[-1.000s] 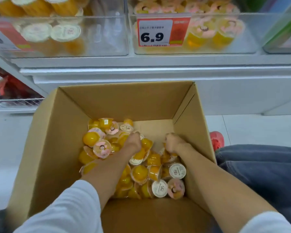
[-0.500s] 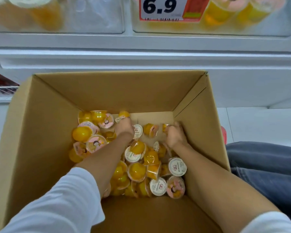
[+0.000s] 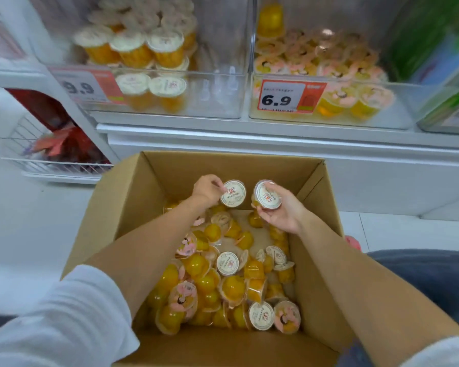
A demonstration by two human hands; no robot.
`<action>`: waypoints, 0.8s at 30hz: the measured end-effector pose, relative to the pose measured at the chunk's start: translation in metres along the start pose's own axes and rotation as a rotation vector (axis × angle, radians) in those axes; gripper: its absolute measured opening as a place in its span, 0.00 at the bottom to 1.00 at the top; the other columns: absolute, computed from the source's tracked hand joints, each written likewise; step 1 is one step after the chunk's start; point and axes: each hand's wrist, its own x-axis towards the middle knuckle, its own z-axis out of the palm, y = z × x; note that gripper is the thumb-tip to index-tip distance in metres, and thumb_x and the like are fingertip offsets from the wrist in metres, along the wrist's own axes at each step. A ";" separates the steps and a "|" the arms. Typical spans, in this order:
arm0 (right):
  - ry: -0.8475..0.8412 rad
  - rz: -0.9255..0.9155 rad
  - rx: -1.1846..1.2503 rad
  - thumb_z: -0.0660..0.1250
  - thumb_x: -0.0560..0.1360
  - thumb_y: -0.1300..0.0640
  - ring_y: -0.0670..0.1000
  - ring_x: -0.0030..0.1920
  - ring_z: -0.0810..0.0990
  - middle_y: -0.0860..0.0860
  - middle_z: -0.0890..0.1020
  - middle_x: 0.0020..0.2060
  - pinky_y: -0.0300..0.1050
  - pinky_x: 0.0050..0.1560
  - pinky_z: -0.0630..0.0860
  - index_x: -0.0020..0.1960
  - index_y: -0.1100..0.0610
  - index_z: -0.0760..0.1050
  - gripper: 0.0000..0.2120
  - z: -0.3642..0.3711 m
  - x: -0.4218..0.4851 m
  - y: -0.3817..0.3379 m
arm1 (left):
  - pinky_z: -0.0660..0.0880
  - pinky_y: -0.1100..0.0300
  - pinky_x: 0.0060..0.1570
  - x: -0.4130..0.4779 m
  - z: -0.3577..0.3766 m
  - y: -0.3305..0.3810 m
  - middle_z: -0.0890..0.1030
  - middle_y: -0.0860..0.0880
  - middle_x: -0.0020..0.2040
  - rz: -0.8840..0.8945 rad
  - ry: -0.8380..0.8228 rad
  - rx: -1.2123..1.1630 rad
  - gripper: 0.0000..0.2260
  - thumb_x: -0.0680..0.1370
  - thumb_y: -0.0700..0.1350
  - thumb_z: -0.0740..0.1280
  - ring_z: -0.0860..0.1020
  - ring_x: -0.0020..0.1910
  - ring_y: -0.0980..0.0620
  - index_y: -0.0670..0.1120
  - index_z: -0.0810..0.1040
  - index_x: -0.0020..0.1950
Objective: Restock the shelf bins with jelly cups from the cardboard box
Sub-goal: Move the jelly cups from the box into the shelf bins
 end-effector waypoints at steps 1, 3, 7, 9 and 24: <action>-0.026 -0.022 -0.048 0.68 0.76 0.55 0.56 0.49 0.80 0.58 0.81 0.48 0.41 0.38 0.78 0.62 0.59 0.74 0.16 0.013 -0.011 -0.006 | 0.81 0.52 0.48 -0.008 -0.014 0.011 0.80 0.43 0.54 -0.003 -0.029 -0.076 0.12 0.76 0.36 0.69 0.78 0.56 0.45 0.46 0.72 0.35; -0.074 -0.083 -0.143 0.67 0.76 0.59 0.55 0.47 0.80 0.57 0.82 0.48 0.40 0.37 0.78 0.63 0.60 0.73 0.16 0.042 -0.035 -0.017 | 0.82 0.52 0.43 -0.026 -0.043 0.031 0.77 0.40 0.57 0.038 -0.072 -0.146 0.10 0.78 0.35 0.66 0.77 0.59 0.43 0.44 0.71 0.39; -0.167 -0.220 -0.284 0.66 0.77 0.62 0.53 0.51 0.80 0.58 0.81 0.54 0.43 0.49 0.77 0.64 0.61 0.73 0.16 0.101 -0.083 -0.039 | 0.81 0.53 0.40 -0.064 -0.100 0.075 0.70 0.41 0.54 0.157 -0.070 -0.212 0.11 0.81 0.34 0.60 0.73 0.60 0.42 0.45 0.65 0.41; -0.190 -0.277 -0.317 0.66 0.77 0.64 0.54 0.52 0.79 0.58 0.81 0.52 0.45 0.52 0.77 0.60 0.63 0.74 0.12 0.133 -0.104 -0.049 | 0.81 0.57 0.33 -0.077 -0.132 0.098 0.68 0.42 0.51 0.208 -0.006 -0.207 0.09 0.81 0.35 0.60 0.75 0.54 0.44 0.44 0.65 0.44; -0.007 -0.573 -0.654 0.74 0.70 0.66 0.52 0.33 0.81 0.59 0.81 0.39 0.42 0.25 0.79 0.54 0.68 0.74 0.16 0.324 -0.091 -0.113 | 0.74 0.51 0.49 -0.037 -0.312 0.156 0.77 0.36 0.59 0.125 0.515 0.292 0.15 0.78 0.36 0.59 0.77 0.58 0.37 0.33 0.71 0.63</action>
